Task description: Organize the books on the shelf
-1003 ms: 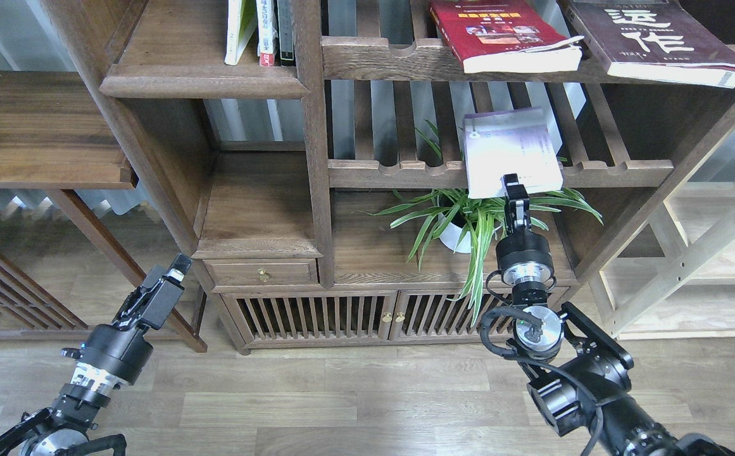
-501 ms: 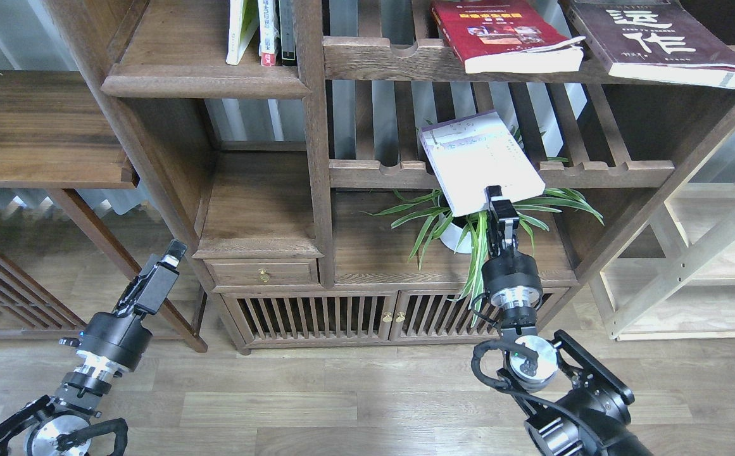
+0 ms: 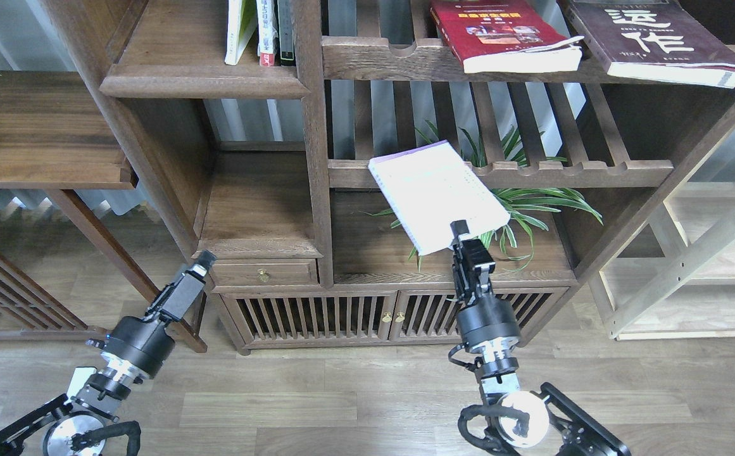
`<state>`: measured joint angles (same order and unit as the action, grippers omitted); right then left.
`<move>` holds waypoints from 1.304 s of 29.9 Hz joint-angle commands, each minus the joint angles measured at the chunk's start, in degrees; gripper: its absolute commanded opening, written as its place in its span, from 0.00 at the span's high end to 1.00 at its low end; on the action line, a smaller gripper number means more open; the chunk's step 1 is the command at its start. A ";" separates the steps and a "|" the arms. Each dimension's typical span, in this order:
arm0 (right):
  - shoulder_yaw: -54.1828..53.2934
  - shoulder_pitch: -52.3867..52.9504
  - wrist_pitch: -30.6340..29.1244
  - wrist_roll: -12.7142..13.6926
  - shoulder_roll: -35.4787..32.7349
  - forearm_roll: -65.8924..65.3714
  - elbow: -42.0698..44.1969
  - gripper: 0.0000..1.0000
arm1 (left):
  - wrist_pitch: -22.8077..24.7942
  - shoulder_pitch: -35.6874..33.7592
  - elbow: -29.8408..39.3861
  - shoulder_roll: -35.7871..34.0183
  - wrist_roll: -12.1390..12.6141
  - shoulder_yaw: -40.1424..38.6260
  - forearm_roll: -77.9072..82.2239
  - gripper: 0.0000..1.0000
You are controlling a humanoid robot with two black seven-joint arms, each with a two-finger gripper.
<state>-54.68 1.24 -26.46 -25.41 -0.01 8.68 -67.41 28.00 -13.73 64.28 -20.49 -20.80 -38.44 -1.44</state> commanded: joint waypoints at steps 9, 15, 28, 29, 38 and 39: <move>5.55 -0.89 -0.61 1.50 0.01 -1.91 -0.26 0.75 | 0.00 -0.07 4.35 -1.83 9.82 5.56 -10.07 0.03; 5.64 -1.15 -0.61 1.50 0.01 -1.91 -0.18 0.75 | 0.00 -2.00 10.24 -5.43 10.61 11.18 -15.61 0.11; 5.55 -2.73 -0.78 1.68 0.01 -1.91 0.09 0.74 | 0.00 -2.44 11.30 -9.05 10.78 8.56 -14.57 0.01; 5.55 -2.73 -0.78 1.68 0.01 -1.91 0.09 0.74 | 0.00 -3.14 10.87 -9.05 10.78 8.21 -13.86 0.01; 5.38 -3.09 -0.78 2.12 0.01 -2.00 0.09 0.72 | 0.00 -6.23 8.83 -8.79 10.78 2.95 -8.76 0.01; 5.29 -3.09 -0.78 2.12 0.01 -2.00 0.09 0.72 | 0.00 -5.61 10.49 -8.35 10.61 1.37 -8.93 0.01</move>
<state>-49.12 -1.83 -27.17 -23.30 0.00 6.67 -67.32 28.00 -20.35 72.08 -29.82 -9.95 -33.16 -10.10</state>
